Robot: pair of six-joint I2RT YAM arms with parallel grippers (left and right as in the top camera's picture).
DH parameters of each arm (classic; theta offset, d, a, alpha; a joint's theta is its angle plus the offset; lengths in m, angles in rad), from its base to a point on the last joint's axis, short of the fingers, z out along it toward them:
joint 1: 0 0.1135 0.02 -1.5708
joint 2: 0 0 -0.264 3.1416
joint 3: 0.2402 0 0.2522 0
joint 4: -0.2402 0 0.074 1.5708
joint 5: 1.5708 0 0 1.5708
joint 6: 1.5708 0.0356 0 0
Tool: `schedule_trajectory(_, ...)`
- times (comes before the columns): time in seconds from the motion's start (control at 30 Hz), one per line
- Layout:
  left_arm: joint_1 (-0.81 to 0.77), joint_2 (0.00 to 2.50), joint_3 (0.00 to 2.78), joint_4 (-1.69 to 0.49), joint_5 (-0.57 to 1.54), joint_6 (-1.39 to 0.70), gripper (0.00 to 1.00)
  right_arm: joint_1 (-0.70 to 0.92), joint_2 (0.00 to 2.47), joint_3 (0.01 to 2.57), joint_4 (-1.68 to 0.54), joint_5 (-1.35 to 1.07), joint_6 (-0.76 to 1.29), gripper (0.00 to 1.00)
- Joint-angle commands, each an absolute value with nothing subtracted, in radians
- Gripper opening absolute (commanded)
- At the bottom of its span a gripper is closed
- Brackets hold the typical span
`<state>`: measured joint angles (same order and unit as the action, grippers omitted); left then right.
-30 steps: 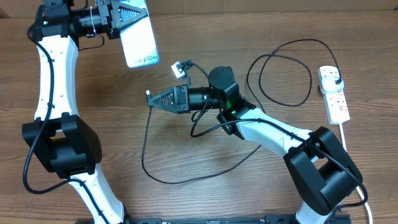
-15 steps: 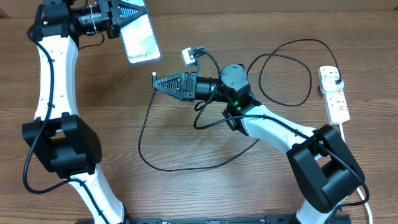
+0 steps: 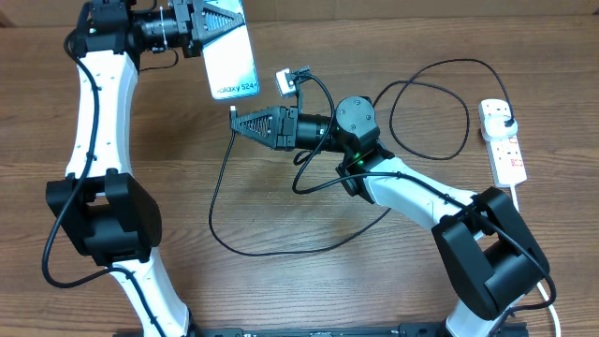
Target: Plug charger to phone and switch on socket
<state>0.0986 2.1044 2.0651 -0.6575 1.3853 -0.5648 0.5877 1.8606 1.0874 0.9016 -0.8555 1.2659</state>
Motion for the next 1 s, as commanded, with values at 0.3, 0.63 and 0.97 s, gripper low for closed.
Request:
schedule_trajectory(0.3, 0.104, 2.089, 2.077, -0.685, 1.468, -0.519, 0.04, 0.578, 1.865, 1.088, 0.911, -0.857, 1.275, 0.04)
schedule_trajectory(0.63, 0.102, 2.089, 2.077, -0.688, 1.468, -0.501, 0.04, 0.575, 1.865, 1.088, 0.912, -0.857, 1.275, 0.04)
schedule_trajectory(0.97, 0.102, 2.089, 2.077, -0.757, 1.468, -0.444, 0.04, 0.575, 1.865, 1.088, 0.911, -0.857, 1.26, 0.04)
